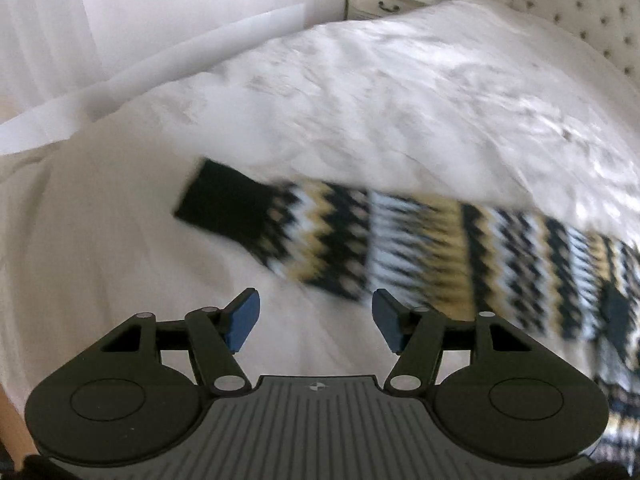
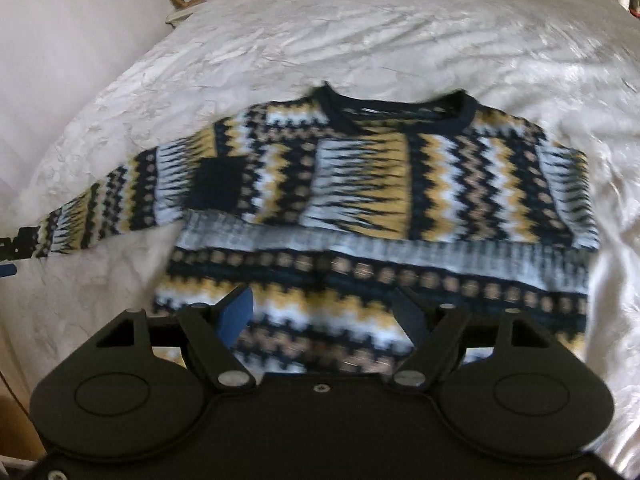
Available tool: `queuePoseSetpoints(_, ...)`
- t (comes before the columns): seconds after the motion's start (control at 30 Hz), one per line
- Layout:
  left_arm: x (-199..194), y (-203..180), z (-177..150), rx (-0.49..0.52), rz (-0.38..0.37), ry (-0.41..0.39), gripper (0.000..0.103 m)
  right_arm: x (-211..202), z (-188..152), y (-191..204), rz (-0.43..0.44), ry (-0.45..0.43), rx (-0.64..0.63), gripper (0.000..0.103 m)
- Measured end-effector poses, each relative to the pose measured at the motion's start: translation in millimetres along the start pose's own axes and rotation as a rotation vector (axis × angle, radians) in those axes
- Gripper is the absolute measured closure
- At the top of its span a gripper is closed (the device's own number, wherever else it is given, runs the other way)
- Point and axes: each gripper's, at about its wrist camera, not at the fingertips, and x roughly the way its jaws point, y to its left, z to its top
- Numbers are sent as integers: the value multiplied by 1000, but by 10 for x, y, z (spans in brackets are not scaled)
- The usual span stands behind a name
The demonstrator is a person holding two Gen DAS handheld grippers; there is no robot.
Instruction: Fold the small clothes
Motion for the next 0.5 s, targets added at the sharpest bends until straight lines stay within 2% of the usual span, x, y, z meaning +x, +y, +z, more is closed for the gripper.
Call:
queuePoseSetpoints(0.07, 157, 129, 87, -5, -10, 6, 36, 37, 52, 209, -2, -1, -9, 24)
queuePoseSetpoints(0.23, 477, 325, 250, -2, -69, 2, 32, 148, 137, 695, -6, -2, -25, 24)
queuePoseSetpoints(0.33, 608, 413, 317, -8, -112, -3, 23, 216, 146, 916, -15, 6, -23, 24)
queuePoseSetpoints(0.5, 802, 518, 364, -13, -167, 33, 20, 305, 123, 1204, -25, 29, -32, 24)
